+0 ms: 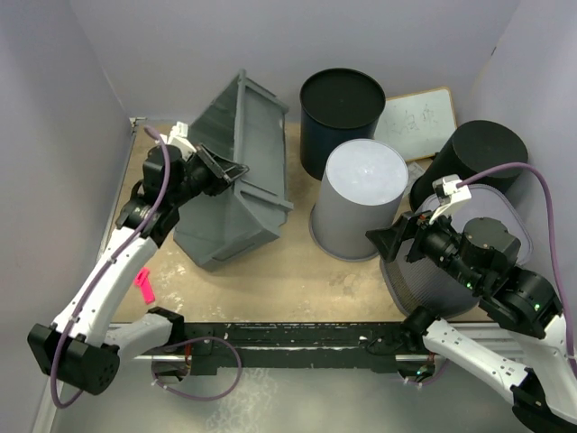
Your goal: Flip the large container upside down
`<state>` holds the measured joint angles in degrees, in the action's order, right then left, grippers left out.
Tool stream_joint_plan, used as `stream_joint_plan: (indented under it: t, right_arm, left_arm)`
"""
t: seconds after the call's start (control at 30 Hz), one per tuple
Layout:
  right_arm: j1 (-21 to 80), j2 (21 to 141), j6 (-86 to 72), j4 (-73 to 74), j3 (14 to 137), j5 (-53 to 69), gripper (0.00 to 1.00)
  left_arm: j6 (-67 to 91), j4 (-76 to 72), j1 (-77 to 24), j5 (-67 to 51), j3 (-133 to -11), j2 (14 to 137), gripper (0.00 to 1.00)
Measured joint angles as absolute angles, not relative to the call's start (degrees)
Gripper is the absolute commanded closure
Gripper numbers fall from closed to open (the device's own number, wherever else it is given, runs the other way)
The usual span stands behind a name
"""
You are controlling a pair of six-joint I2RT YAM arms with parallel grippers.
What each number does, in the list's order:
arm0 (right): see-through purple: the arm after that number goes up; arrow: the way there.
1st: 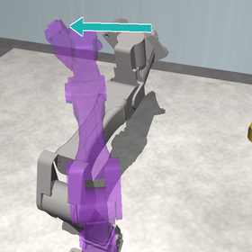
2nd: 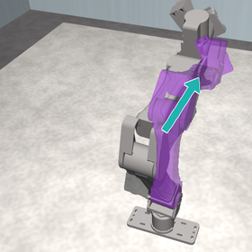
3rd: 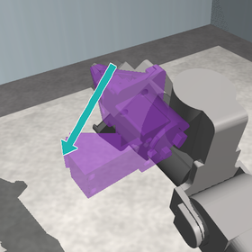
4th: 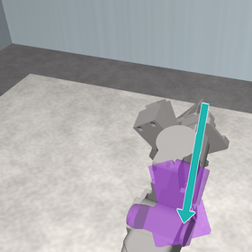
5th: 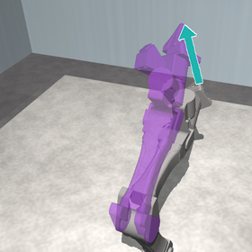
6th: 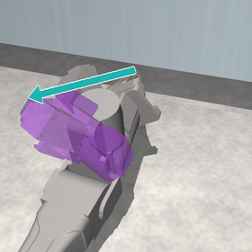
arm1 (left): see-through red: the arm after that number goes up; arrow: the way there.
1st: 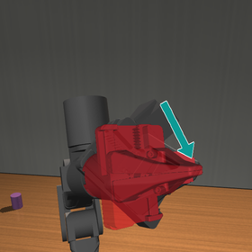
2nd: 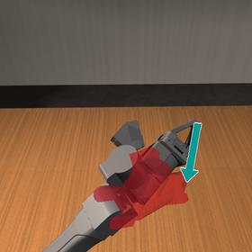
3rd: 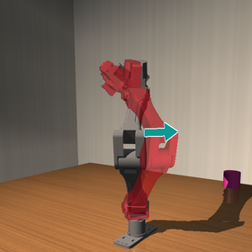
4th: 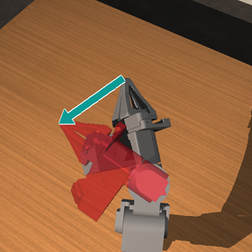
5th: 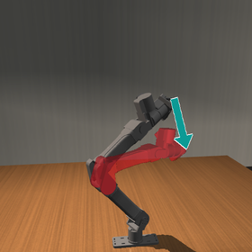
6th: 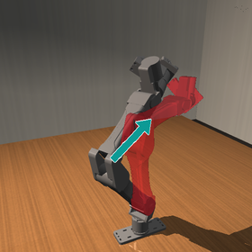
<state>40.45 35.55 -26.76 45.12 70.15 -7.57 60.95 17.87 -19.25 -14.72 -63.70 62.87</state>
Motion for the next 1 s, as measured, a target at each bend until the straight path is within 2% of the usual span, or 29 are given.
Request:
stream_joint_plan:
  t: [0.27,0.73,0.8,0.9,1.0]
  right_arm:
    - [40.4,35.6,-26.8,44.3,69.1,-7.4,0.12]
    - [40.4,35.7,-26.8,43.2,68.7,-6.5,0.12]
    - [40.4,35.6,-26.8,43.2,68.6,-6.5,0.11]
    - [40.4,35.6,-26.8,43.3,68.5,-6.5,0.11]
    - [40.4,35.6,-26.8,43.4,68.5,-6.5,0.11]
  left_arm:
    - [74.2,9.3,-18.7,-13.4,-54.7,55.0,1.0]
    - [95.5,-22.2,-18.7,-15.8,-35.7,54.8,1.0]
    - [96.0,-22.9,-18.7,-16.0,-34.8,54.5,0.88]
    - [93.7,-19.6,-18.6,-16.5,-35.1,52.9,0.57]
    - [88.8,-11.2,-18.6,-16.3,-38.1,50.7,0.48]
